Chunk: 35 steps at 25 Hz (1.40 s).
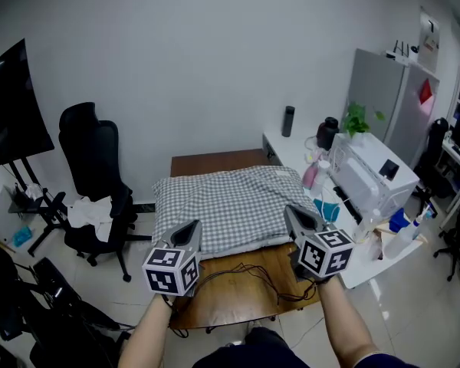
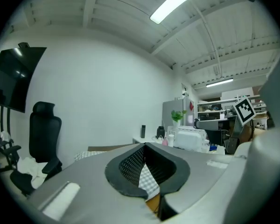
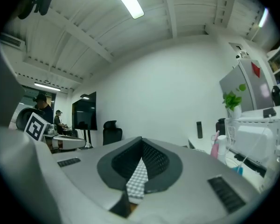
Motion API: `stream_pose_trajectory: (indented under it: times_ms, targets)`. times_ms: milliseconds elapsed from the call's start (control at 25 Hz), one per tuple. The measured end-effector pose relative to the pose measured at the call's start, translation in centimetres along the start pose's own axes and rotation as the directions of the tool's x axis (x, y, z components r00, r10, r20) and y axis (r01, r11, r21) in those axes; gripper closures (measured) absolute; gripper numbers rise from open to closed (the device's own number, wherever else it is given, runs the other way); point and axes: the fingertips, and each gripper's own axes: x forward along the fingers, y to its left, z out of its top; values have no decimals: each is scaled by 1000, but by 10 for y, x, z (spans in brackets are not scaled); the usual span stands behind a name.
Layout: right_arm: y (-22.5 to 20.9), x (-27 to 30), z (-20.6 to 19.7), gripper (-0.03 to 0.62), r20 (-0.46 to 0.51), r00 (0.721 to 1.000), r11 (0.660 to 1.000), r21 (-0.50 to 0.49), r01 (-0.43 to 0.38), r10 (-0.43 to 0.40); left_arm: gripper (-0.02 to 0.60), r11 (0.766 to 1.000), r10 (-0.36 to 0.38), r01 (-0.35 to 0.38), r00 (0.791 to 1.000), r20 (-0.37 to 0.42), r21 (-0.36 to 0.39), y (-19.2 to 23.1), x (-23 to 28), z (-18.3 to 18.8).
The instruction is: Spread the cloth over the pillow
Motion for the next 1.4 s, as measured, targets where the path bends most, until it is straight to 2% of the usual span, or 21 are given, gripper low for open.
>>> stream_pose_trajectory:
  times_ms: [240, 400, 600, 1400]
  targets:
    - [26, 15, 10, 583, 11, 999, 999, -35, -36, 36, 574, 998, -62, 61, 998, 33, 17, -29, 17, 29]
    - [42, 24, 13, 583, 18, 995, 995, -11, -97, 97, 574, 997, -73, 72, 996, 51, 13, -37, 29, 40]
    - [57, 35, 18, 583, 23, 990, 989, -29, -142, 142, 574, 997, -81, 80, 996, 44, 25, -43, 38, 44]
    - [50, 40, 19, 582, 5, 988, 988, -14, -155, 155, 574, 996, -89, 88, 996, 31, 29, -47, 47, 45]
